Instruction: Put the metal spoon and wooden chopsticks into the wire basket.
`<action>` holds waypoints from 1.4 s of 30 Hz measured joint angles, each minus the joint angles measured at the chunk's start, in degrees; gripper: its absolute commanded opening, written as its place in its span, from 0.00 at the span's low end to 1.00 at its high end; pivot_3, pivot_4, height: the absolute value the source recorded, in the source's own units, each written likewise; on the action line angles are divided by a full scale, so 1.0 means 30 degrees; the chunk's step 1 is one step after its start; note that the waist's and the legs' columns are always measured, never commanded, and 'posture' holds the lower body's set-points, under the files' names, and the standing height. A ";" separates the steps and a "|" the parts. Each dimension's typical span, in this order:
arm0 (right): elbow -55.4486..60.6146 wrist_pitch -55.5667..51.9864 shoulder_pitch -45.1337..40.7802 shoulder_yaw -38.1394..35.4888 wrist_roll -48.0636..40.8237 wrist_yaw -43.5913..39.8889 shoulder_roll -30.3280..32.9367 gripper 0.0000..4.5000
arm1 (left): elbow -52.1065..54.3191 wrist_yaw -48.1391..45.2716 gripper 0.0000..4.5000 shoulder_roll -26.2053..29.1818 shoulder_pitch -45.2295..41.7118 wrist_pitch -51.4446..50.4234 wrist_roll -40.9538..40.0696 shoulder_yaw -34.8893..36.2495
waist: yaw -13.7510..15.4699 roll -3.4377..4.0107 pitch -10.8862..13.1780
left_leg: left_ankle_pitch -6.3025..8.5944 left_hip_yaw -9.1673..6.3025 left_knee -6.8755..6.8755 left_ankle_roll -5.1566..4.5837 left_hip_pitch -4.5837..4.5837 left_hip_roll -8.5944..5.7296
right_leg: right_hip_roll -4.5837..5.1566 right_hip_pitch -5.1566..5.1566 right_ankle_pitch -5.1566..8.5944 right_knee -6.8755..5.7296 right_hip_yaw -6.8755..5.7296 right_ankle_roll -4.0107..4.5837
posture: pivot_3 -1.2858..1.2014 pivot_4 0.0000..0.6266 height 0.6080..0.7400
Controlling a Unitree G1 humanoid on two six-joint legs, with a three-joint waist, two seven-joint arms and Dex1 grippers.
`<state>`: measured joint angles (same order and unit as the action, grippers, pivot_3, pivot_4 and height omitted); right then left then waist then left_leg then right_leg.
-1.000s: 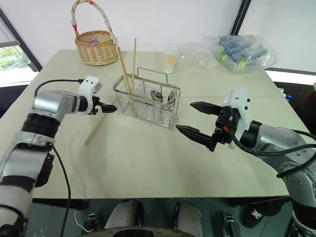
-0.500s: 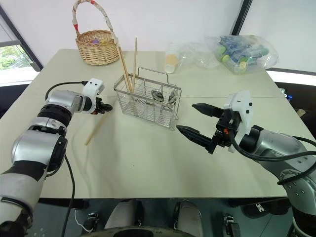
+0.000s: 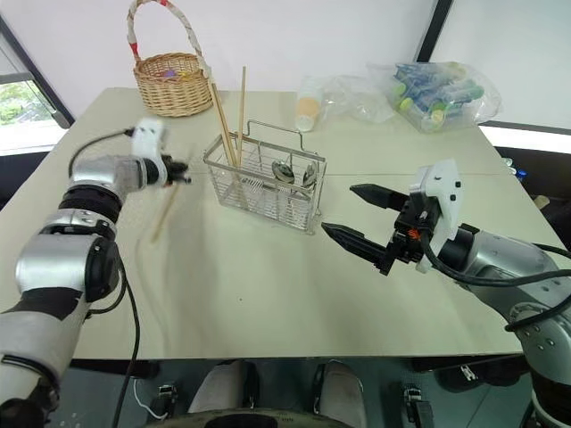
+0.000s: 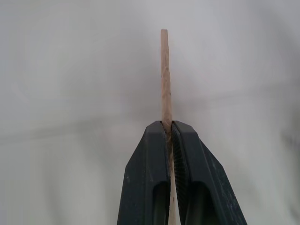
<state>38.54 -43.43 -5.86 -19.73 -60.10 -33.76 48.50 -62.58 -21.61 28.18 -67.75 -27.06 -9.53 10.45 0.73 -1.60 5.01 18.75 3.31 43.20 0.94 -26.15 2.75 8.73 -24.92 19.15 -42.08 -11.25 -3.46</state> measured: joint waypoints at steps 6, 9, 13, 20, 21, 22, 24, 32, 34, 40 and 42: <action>-0.0151 -0.0213 -0.0102 -0.0297 -0.0502 -0.0214 0.0460 1.00 | 0.7231 0.1561 0.00 -0.1106 -0.1568 0.0164 -0.6411 0.6270 | -0.0002 0.0046 -0.0035 | -0.0072 -0.0010 0.0006 0.0126 0.0005 -0.0013 | -0.0003 0.0061 -0.0003 0.0006 -0.0008 -0.0007 | 0.52 0.24 0.11; -0.0179 -0.0319 -0.0110 -0.0300 -0.0630 -0.0215 0.0493 1.00 | 0.9973 0.1973 0.00 -0.1732 -0.1500 -0.0997 -0.8205 0.7019 | 0.0015 0.0064 -0.0025 | -0.0073 -0.0005 -0.0016 0.0128 0.0161 -0.0015 | -0.0012 0.0173 0.0005 0.0008 -0.0008 -0.0015 | 0.52 0.24 0.11; -0.0183 -0.0405 -0.0209 -0.0300 -0.0688 -0.0192 0.0495 1.00 | 1.2627 0.1921 0.00 -0.2753 -0.0593 -0.2217 -0.8737 0.5972 | 0.0048 0.0046 -0.0015 | -0.0028 -0.0018 -0.0002 0.0051 0.0201 -0.0014 | -0.0013 0.0193 0.0005 0.0002 -0.0005 -0.0006 | 0.52 0.24 0.11; -0.0182 -0.0408 -0.0206 -0.0311 -0.0743 0.0149 0.0443 1.00 | 1.5420 0.1311 0.00 -0.4396 0.2085 -0.2176 -0.8139 0.2975 | -0.0009 0.0053 -0.0020 | -0.0056 0.0003 -0.0012 0.0096 0.0211 -0.0004 | -0.0020 0.0188 -0.0002 -0.0002 0.0001 0.0006 | 0.52 0.24 0.11; -0.0185 -0.0409 -0.0206 -0.0343 -0.0869 0.0285 0.0433 1.00 | 1.5780 0.1064 0.00 -0.4717 0.2639 -0.1702 -0.7810 0.2374 | 0.0009 0.0055 -0.0020 | -0.0092 0.0014 -0.0010 0.0158 0.0208 -0.0004 | -0.0018 0.0185 -0.0001 -0.0004 0.0001 0.0005 | 0.52 0.24 0.11; -0.0184 -0.0412 -0.0208 -0.0355 -0.0967 0.0360 0.0432 1.00 | 1.5849 0.0953 0.00 -0.4950 0.2952 -0.1432 -0.7586 0.1942 | 0.0022 0.0052 -0.0019 | -0.0093 0.0014 -0.0011 0.0159 0.0198 0.0000 | -0.0022 0.0181 0.0000 -0.0003 -0.0001 0.0005 | 0.52 0.24 0.11; -0.0178 -0.0412 -0.0203 -0.0389 -0.1124 0.0518 0.0432 1.00 | 1.5757 0.0921 0.00 -0.5210 0.3257 -0.0734 -0.7067 0.1446 | 0.0027 0.0052 -0.0019 | -0.0093 0.0019 -0.0013 0.0157 0.0174 0.0001 | -0.0028 0.0170 -0.0001 -0.0001 -0.0002 0.0004 | 0.52 0.24 0.11; -0.0111 -0.0412 0.0030 -0.0697 -0.1488 0.1081 0.0436 1.00 | 1.5673 0.0650 0.46 -0.5891 0.4314 0.1257 -0.5973 0.0618 | 0.0075 0.0053 -0.0019 | -0.0027 0.0025 0.0000 0.0040 0.0178 0.0000 | -0.0017 0.0170 0.0001 0.0023 0.0000 0.0006 | 0.52 0.24 0.11; -0.0110 -0.0411 0.0117 -0.0850 -0.1611 0.1200 0.0436 1.00 | 1.5696 0.0645 0.67 -0.6021 0.4503 0.1256 -0.6000 0.0602 | 0.0050 0.0051 -0.0018 | -0.0026 0.0021 -0.0001 0.0038 0.0179 0.0000 | -0.0018 0.0170 0.0000 0.0020 0.0000 0.0007 | 0.52 0.24 0.11; -0.0129 -0.0410 0.0113 -0.0873 -0.1664 0.1357 0.0436 1.00 | 1.6747 0.0825 0.99 -0.6170 0.4598 0.1062 -0.6497 0.0710 | 0.0024 0.0057 -0.0021 | -0.0025 0.0018 -0.0008 0.0036 0.0185 0.0000 | -0.0021 0.0170 0.0000 0.0018 0.0000 0.0007 | 0.52 0.24 0.11; -0.0176 -0.0405 0.0049 -0.0836 -0.1592 0.1275 0.0438 1.00 | 1.7198 0.0826 0.99 -0.5868 0.4695 0.0670 -0.6657 0.0720 | 0.0006 0.0058 -0.0021 | -0.0025 0.0021 -0.0016 0.0036 0.0188 0.0000 | -0.0023 0.0169 0.0000 0.0020 0.0000 0.0007 | 0.52 0.24 0.11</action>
<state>38.01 -44.64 -5.71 -22.23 -64.88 -29.94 49.82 -10.98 -19.14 10.57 -53.66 -25.05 -29.50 12.61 0.75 -1.43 4.95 18.68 3.37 43.15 1.05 -25.58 2.75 8.66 -24.41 19.15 -42.02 -11.25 -3.44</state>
